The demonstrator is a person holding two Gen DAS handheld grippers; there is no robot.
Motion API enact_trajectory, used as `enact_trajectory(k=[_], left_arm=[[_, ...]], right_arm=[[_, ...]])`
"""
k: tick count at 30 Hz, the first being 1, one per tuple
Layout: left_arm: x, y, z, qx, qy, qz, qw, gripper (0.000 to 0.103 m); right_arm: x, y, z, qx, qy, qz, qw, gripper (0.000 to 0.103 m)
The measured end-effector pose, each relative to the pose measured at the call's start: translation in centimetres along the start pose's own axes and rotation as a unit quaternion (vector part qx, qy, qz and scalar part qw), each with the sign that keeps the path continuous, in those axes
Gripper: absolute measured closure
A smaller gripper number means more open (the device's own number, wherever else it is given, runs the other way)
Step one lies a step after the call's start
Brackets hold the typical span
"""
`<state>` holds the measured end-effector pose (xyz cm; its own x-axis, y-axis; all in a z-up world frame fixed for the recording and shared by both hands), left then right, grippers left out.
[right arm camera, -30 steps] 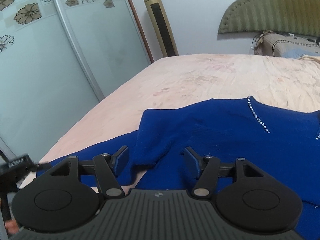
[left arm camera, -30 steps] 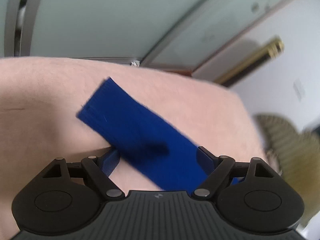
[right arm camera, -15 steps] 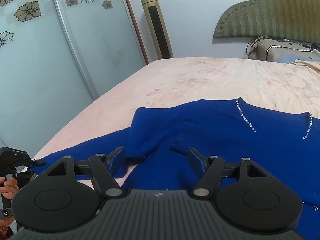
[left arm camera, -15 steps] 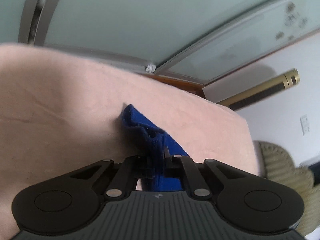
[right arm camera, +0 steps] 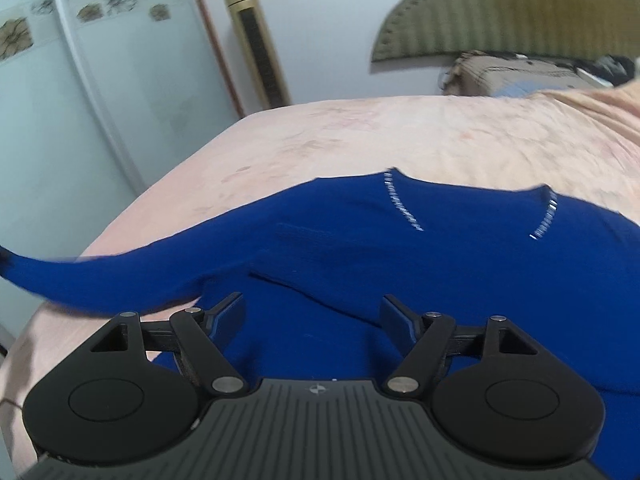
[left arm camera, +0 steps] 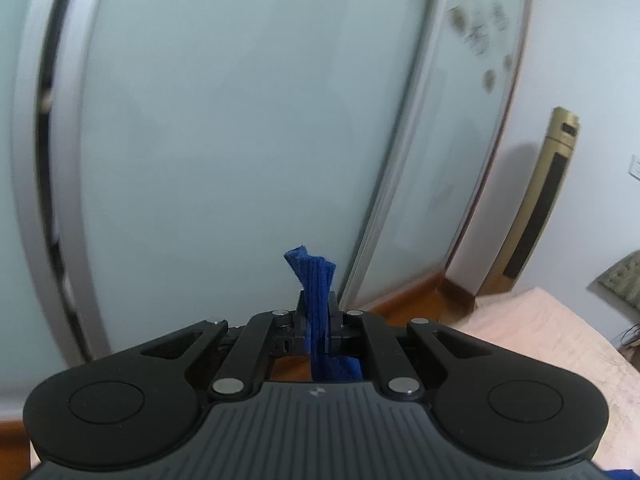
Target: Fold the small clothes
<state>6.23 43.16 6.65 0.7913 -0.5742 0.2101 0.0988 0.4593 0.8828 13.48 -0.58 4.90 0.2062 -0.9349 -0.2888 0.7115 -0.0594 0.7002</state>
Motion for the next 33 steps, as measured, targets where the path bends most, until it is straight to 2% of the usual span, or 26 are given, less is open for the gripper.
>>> enact_trajectory(k=[2, 4, 6, 8, 10, 12, 14, 17, 19, 21, 22, 24, 25, 26, 27, 28, 30, 31, 33], left_arm=[[3.1, 0.4, 0.4, 0.008, -0.024, -0.024, 0.9994, 0.098], [6.7, -0.5, 1.1, -0.006, -0.073, -0.048, 0.9961, 0.098], [11.2, -2.6, 2.2, -0.023, -0.126, -0.094, 0.9873, 0.097], [15.4, -5.0, 3.7, -0.043, -0.181, -0.135, 0.9733, 0.097], [19.2, -7.8, 5.3, -0.073, -0.238, -0.166, 0.9542, 0.097], [22.8, -11.0, 6.9, -0.115, -0.298, -0.192, 0.9279, 0.097], [25.6, -14.2, 8.0, -0.159, -0.340, -0.217, 0.9013, 0.097], [28.9, -18.6, 9.6, -0.210, -0.387, -0.249, 0.8628, 0.097], [30.6, -21.8, 10.6, -0.238, -0.404, -0.277, 0.8390, 0.097], [31.5, -24.7, 11.0, -0.280, -0.420, -0.298, 0.8102, 0.096], [31.8, -25.9, 11.3, -0.304, -0.427, -0.300, 0.7968, 0.090], [31.4, -27.3, 11.4, -0.345, -0.444, -0.283, 0.7767, 0.069], [31.2, -27.6, 11.8, -0.350, -0.462, -0.265, 0.7706, 0.046], [31.0, -27.2, 11.9, -0.358, -0.477, -0.246, 0.7641, 0.015], [30.9, -27.1, 11.8, -0.364, -0.483, -0.232, 0.7615, 0.006], [30.4, -26.6, 12.0, -0.361, -0.486, -0.221, 0.7647, 0.003], [30.1, -25.1, 11.9, -0.343, -0.484, -0.215, 0.7759, 0.003], [29.7, -24.5, 11.4, -0.335, -0.477, -0.212, 0.7847, 0.003], [28.2, -22.8, 10.9, -0.314, -0.458, -0.196, 0.8079, 0.003]], right_arm=[[0.8, -0.1, 0.3, 0.003, -0.006, -0.008, 1.000, 0.026], [1.5, -0.3, 0.4, 0.005, -0.009, -0.016, 1.000, 0.026], [2.3, -0.5, 0.4, 0.006, -0.014, -0.025, 1.000, 0.026], [2.9, -0.6, 0.6, 0.008, -0.017, -0.033, 0.999, 0.026], [3.6, -0.8, 0.8, 0.011, -0.021, -0.041, 0.999, 0.026], [4.3, -0.8, 0.9, 0.012, -0.025, -0.048, 0.998, 0.026], [4.9, -1.0, 1.0, 0.011, -0.031, -0.052, 0.998, 0.026], [5.9, -1.1, 1.3, 0.014, -0.039, -0.061, 0.997, 0.026], [6.6, -1.2, 1.5, 0.016, -0.045, -0.068, 0.997, 0.026], [7.3, -1.2, 1.7, 0.018, -0.050, -0.075, 0.996, 0.026], [7.6, -1.3, 1.8, 0.018, -0.050, -0.079, 0.995, 0.026], [8.3, -1.3, 2.0, 0.019, -0.049, -0.088, 0.995, 0.026], [8.5, -1.3, 2.1, 0.020, -0.049, -0.091, 0.994, 0.026], [8.7, -1.3, 2.1, 0.020, -0.048, -0.094, 0.994, 0.026], [8.8, -1.2, 2.0, 0.021, -0.047, -0.097, 0.994, 0.025], [9.0, -1.1, 1.8, 0.021, -0.043, -0.102, 0.994, 0.025], [9.1, -0.9, 1.6, 0.022, -0.028, -0.116, 0.993, 0.025], [9.0, -0.7, 1.4, 0.024, -0.015, -0.123, 0.992, 0.025], [8.6, -0.3, 0.8, 0.019, 0.014, -0.132, 0.991, 0.025]])
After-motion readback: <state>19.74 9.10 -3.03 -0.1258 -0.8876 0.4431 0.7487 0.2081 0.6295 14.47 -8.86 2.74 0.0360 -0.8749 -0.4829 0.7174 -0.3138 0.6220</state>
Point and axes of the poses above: each gripper's, at about its wrist camera, not at the fingertips, and z roughly against the way its jaws point, x to its right, y to its top, the point moved 6 cm from there along -z, roughly the way its jaws point, and after that the axes turned 1 degree about -x, right-handed, at the moved point
